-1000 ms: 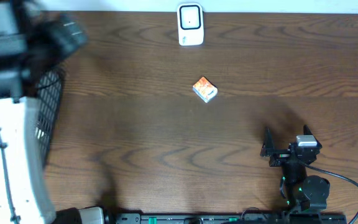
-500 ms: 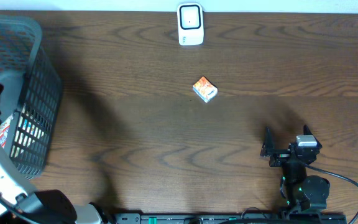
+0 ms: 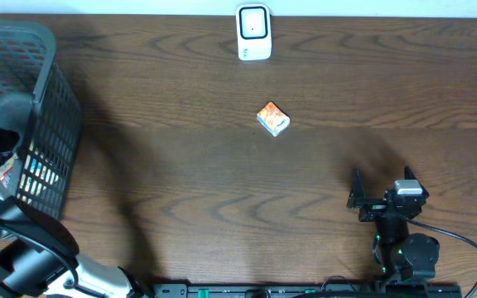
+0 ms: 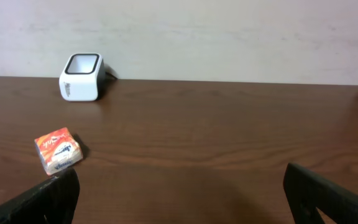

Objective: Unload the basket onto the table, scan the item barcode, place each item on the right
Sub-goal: 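Return the left gripper to the basket and grasp the large snack bag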

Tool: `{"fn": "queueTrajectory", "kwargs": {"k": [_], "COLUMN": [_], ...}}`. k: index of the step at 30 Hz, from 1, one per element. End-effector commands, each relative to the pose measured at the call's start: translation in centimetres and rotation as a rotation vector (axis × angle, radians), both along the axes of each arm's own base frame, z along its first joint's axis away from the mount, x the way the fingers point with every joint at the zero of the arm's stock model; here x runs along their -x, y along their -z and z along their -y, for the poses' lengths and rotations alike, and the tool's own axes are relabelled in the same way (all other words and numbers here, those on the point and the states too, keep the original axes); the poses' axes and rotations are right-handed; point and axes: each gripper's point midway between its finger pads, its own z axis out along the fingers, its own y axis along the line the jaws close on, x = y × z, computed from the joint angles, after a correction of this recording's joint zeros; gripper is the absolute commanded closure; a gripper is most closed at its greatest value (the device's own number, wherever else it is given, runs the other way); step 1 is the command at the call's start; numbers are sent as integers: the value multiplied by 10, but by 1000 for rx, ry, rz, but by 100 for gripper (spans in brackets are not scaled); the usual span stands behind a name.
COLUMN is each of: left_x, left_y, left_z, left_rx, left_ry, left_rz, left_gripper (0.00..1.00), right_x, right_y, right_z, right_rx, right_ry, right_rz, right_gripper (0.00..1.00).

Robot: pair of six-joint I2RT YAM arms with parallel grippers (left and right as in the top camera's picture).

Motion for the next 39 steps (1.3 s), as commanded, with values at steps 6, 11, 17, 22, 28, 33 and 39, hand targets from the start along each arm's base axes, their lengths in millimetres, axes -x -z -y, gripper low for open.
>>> {"fn": "queueTrajectory", "kwargs": {"k": [6,11,17,22,28,33,39], "left_x": [12,-1,-20,-30,-36,-32,-17], "left_y": [15,48,76,83,91,104,124], "left_z": [-6,9,13,-4,-9,-7,1], "left_rx": [-26,62,106,32,8,6,11], "left_ry": [-206,-301,-291,-272,-265,-266,-271], "left_rz": [25,124,220,272,309,304,256], "left_gripper": [0,0,1,2,2,2,3], "right_x": [0,0,0,0,0,0,0], "right_y": [1,1,1,1,1,1,1], "right_z": [1,1,1,1,1,1,1], "right_rx": [7,7,7,7,7,7,7], "right_ry": [5,5,5,5,5,4,5], "right_rz": [-2,-2,-2,-2,-2,-2,-2], "right_gripper": [1,1,1,1,1,1,1]}}
